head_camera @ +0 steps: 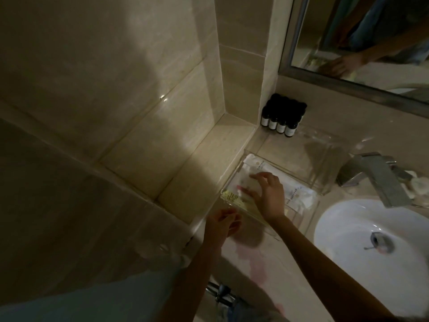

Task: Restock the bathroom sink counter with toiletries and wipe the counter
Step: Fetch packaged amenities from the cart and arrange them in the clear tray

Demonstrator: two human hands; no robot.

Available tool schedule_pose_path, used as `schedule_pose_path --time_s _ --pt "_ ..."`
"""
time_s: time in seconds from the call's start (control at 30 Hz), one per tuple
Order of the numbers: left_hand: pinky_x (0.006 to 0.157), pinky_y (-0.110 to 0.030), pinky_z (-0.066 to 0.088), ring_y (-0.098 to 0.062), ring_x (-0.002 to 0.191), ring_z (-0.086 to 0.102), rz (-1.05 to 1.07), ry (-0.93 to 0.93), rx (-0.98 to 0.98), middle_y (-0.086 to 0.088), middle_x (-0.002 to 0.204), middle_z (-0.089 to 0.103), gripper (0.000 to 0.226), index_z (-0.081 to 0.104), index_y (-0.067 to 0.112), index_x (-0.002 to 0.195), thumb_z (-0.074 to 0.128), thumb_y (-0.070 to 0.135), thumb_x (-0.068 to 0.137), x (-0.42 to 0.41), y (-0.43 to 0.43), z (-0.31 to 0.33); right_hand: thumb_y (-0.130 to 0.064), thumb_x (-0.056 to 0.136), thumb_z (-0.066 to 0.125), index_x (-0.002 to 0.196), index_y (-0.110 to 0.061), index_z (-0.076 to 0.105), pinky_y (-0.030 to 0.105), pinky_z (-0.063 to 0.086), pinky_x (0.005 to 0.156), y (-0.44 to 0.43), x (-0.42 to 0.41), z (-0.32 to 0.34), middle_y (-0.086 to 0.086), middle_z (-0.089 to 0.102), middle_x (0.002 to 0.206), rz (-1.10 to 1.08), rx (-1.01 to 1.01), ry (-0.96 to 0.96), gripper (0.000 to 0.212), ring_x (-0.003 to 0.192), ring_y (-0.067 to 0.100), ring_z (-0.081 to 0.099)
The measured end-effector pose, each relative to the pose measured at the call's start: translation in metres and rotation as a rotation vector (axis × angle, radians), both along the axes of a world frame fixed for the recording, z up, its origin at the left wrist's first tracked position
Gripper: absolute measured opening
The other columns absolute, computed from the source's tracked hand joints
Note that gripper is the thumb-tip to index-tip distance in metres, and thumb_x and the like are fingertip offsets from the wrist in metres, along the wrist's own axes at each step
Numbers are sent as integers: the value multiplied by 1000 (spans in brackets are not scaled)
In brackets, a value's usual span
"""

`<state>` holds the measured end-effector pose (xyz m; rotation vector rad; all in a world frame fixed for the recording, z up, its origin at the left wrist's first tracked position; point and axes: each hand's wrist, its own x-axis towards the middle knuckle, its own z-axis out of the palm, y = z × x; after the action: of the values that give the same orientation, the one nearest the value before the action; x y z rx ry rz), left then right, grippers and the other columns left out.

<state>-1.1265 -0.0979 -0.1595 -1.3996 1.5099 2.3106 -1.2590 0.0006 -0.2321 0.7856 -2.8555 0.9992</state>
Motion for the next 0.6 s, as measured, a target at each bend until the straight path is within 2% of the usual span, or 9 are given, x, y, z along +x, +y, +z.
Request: schedule_pose_path --time_s 0.13,0.2,0.3,0.37,0.43,0.5,0.6 --pt "57 -19 54 -7 54 65 -10 0 -6 -7 74 65 21 64 10 84 52 -6 92 0 1 -1 -25 86 68 118 -24 65 36 49 85 3 10 -12 4 61 123 207 -25 71 33 112 22 52" --pt "55 -17 53 -6 53 65 -20 -4 -9 -7 75 65 22 63 10 86 50 -6 93 1 0 -1 -29 90 55 121 -24 65 39 51 86 4 11 -18 3 63 123 274 26 50 33 110 23 54" --pt "55 -16 53 -5 52 65 -34 -10 -21 -7 77 65 22 63 11 87 49 -4 94 2 -2 -2 -37 89 42 121 -23 66 38 48 87 0 7 -20 2 64 124 243 81 -25 42 110 26 56" --pt "55 -16 54 -4 52 65 -40 -13 -30 -7 78 65 21 63 10 89 49 -4 95 2 -3 -2 -35 89 45 118 -22 67 37 47 87 -6 4 -19 2 64 124 199 121 -49 38 110 26 57" --pt "54 -15 53 -4 52 65 -44 -12 -28 -7 79 64 19 63 8 92 48 -4 95 3 -4 -2 -24 89 58 115 -21 69 38 46 87 -12 3 -20 3 64 123 147 148 -57 29 110 27 56" --pt "54 -15 53 -3 51 64 -45 -14 -37 -8 80 64 18 63 7 94 48 -4 95 3 -4 -3 -14 85 66 114 -20 70 39 46 88 -18 6 -19 5 64 122 108 176 -66 30 110 30 56" --pt "53 -15 53 -3 50 64 -45 -22 -58 -8 78 64 19 62 7 93 47 -4 95 3 -4 -1 -11 84 66 115 -19 69 39 46 89 -24 10 -16 7 62 124 77 187 -93 32 112 31 54"
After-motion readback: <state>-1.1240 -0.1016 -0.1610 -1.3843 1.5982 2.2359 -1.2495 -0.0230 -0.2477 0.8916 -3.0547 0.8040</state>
